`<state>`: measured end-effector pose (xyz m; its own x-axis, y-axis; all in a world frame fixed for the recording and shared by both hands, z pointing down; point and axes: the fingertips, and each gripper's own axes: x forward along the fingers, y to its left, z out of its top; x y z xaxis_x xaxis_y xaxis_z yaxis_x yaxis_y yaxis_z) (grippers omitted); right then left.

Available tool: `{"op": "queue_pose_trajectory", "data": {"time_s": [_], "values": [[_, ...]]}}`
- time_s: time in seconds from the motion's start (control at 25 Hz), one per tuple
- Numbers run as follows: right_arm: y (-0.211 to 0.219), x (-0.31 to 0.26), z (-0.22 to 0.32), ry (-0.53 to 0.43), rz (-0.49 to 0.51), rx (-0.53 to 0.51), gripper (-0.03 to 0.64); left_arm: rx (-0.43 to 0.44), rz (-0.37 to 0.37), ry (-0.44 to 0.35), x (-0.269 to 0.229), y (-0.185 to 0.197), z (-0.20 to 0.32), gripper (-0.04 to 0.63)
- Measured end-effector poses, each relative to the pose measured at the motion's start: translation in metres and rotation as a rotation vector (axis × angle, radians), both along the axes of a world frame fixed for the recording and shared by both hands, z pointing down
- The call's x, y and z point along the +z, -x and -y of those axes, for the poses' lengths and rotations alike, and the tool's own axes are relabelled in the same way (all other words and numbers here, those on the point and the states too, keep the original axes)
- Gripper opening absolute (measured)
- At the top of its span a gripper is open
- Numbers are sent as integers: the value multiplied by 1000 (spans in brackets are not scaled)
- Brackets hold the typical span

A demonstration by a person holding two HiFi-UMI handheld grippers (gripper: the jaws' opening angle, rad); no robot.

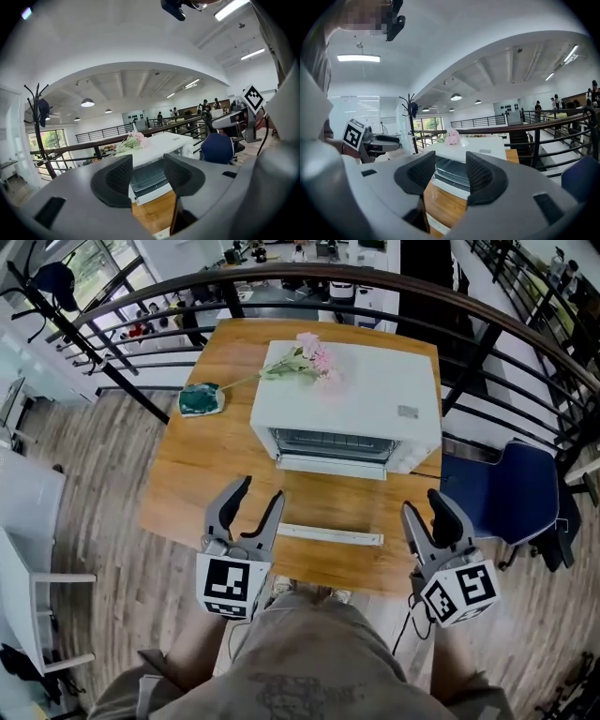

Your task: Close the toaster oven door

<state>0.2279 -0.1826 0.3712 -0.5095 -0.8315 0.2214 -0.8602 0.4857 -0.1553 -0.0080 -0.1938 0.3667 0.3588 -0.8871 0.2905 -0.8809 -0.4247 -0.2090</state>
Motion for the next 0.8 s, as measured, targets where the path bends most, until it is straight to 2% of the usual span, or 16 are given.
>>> {"op": "queue_pose_trajectory", "data": {"time_s": [0.12, 0.28, 0.56, 0.8], "values": [[-3, 33, 4, 74, -1, -31, 206, -42, 2, 58, 25, 4, -1, 218], [-3, 79, 4, 200, 47, -48, 207, -105, -44, 172, 69, 14, -1, 218], [-6, 167, -3, 362, -3, -41, 207, -113, -8, 317, 145, 25, -8, 218], [0, 225, -28, 486, -7, -49, 207, -77, 42, 459, 207, 35, -30, 218]]}}
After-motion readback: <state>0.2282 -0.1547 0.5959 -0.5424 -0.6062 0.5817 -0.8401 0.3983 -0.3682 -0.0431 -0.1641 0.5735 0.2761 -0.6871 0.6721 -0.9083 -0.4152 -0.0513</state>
